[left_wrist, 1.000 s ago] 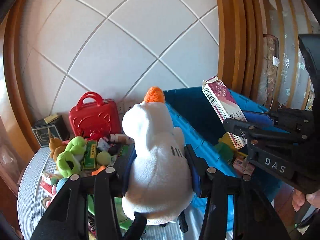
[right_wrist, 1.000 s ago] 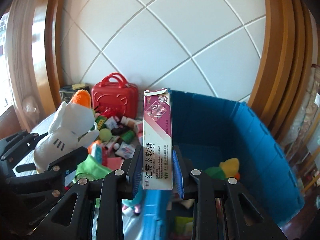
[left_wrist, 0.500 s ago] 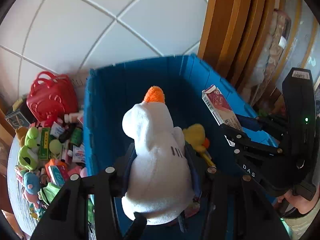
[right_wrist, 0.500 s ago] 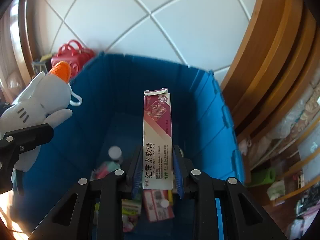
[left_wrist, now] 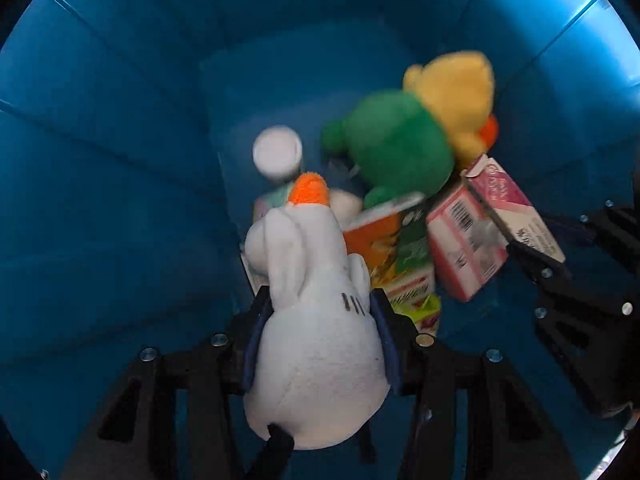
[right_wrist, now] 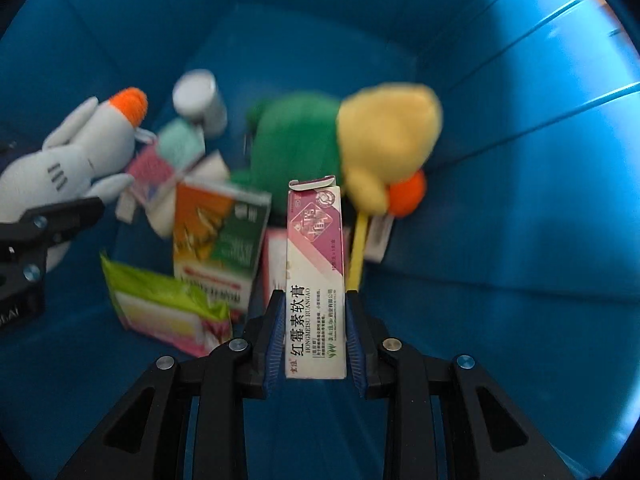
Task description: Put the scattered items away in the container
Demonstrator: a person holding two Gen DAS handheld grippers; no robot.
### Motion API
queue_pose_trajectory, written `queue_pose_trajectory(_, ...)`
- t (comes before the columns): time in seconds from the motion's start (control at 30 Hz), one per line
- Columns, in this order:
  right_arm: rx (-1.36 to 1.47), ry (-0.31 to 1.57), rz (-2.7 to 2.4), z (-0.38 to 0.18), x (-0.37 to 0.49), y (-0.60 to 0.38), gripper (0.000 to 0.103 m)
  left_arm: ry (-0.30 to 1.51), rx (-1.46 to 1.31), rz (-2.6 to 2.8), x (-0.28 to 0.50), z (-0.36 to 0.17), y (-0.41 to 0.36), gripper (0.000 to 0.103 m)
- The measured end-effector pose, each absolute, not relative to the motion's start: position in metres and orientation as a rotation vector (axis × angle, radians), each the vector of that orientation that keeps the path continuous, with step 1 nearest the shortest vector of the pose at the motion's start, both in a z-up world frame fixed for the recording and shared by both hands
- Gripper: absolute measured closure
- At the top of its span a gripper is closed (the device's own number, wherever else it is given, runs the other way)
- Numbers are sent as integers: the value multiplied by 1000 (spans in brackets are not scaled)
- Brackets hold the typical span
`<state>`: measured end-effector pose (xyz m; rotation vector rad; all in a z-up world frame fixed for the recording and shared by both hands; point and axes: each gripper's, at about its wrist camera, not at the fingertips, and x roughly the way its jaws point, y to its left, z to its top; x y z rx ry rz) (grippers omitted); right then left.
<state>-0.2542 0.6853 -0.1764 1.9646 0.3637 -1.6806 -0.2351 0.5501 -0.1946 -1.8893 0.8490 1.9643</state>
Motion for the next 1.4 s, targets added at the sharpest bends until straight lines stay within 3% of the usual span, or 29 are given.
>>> queue_pose_trajectory(0.27,2007,489,-1498,-209,-236,677,75,976,-2016,1858,-228,-231,545,51)
queue_pose_trajectory(0.37,2013,496,-1457,-212,-228,677,75,1004,-2045,1841,-225,-237,542,45)
queue_pose_trajectory(0.43,2015,495,-1446,-212,-225,678,75,1022,-2051,1841,-223,-239,541,33)
queue_pose_trajectory(0.6,2012,464,-1411,-202,-211,674,72,1047,-2039,1856,-219,-237,541,29)
queue_pose_trajectory(0.63,2011,468,-1410,-200,-210,675,68,1044,-2042,1858,-219,-237,540,29)
queue_pose_trajectory(0.77,1992,498,-1425,-186,-204,677,33,1002,-2052,1880,-218,-229,536,29)
queue_pose_trajectory(0.97,1918,435,-1512,-134,-200,693,6,935,-1959,1941,-205,-191,539,29)
queue_pose_trajectory(1.03,1890,393,-1548,-113,-199,699,0,916,-1905,1968,-197,-171,540,29)
queue_pose_trajectory(1.3,1774,258,-1720,-49,-207,708,1,852,-1413,2236,-153,-68,526,29)
queue_pose_trajectory(1.4,1743,146,-1814,-23,-188,713,0,754,-1198,2347,-127,-33,504,23)
